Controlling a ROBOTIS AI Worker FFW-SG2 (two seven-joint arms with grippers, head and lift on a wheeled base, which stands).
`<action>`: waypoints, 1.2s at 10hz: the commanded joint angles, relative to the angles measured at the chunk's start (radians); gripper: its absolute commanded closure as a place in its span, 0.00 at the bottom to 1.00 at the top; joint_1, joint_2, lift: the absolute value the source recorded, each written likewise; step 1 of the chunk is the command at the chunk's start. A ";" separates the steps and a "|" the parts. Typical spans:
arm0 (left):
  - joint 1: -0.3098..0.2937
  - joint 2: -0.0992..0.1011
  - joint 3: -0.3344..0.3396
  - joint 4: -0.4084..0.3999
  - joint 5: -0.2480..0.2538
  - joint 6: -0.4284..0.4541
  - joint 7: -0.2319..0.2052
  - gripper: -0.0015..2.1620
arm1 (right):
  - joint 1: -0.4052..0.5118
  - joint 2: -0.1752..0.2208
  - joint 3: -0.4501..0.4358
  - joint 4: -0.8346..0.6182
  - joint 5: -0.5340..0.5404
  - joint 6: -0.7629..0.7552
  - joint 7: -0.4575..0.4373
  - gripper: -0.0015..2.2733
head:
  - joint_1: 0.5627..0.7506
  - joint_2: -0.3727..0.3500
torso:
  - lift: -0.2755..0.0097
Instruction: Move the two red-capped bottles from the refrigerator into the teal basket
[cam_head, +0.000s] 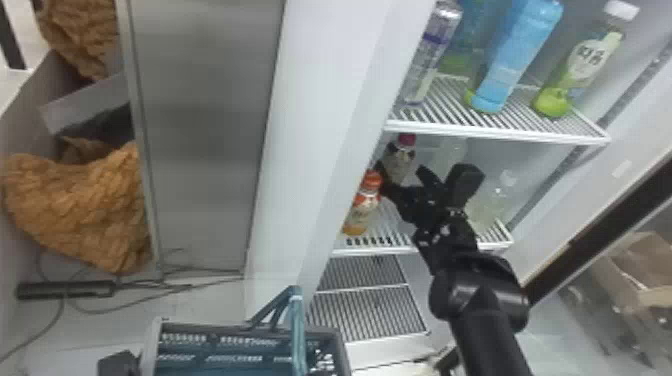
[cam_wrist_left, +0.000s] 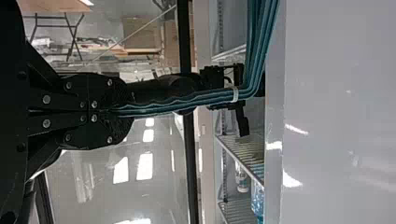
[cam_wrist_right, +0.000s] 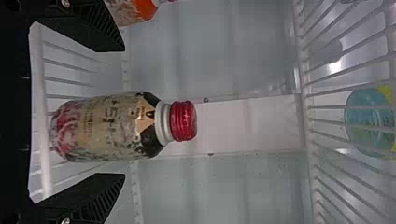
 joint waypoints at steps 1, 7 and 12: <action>-0.001 0.000 0.000 0.000 0.001 -0.002 0.000 0.53 | -0.031 -0.004 0.009 0.029 0.010 0.000 -0.006 0.02 | 0.70 0.03 | 0.18; -0.006 -0.002 -0.002 0.003 0.003 -0.002 -0.002 0.53 | -0.085 -0.013 0.025 0.090 0.042 0.000 -0.032 0.05 | 0.70 0.03 | 0.18; -0.001 0.000 0.000 0.003 0.007 0.003 -0.003 0.53 | -0.063 -0.009 0.023 0.073 0.060 -0.007 -0.036 0.30 | 0.70 0.03 | 0.18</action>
